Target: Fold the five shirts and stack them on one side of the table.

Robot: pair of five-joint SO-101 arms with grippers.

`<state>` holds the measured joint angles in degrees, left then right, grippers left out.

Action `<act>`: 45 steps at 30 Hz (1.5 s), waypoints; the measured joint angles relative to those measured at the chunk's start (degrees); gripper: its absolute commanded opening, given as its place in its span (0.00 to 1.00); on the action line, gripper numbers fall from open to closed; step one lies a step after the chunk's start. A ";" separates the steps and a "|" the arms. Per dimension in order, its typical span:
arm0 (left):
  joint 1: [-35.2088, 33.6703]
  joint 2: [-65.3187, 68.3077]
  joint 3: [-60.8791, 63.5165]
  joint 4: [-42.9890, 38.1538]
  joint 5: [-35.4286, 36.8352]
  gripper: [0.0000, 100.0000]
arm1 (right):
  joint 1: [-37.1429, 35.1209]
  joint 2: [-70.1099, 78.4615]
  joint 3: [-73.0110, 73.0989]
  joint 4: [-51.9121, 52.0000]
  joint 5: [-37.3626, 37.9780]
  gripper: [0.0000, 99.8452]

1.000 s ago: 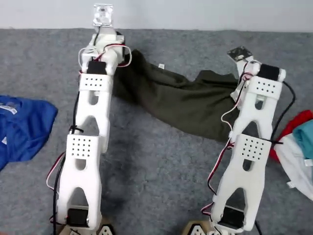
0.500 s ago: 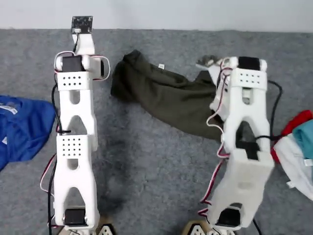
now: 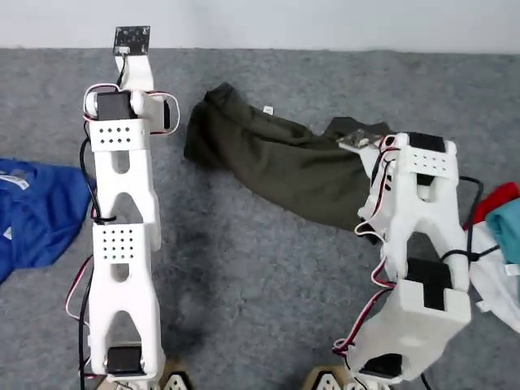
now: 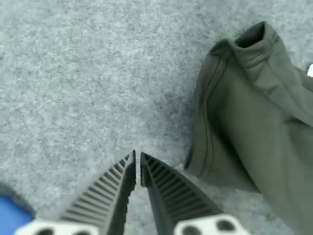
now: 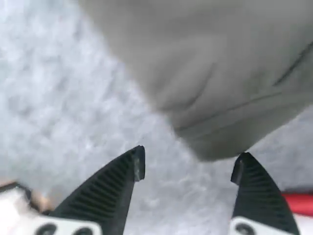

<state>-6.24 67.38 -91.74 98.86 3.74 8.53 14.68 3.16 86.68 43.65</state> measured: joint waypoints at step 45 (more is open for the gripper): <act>10.90 -0.18 26.99 -0.97 3.43 0.22 | 18.02 4.13 0.00 2.55 13.27 0.21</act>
<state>4.66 67.21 -64.75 97.89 7.16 26.55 18.81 3.16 89.23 56.92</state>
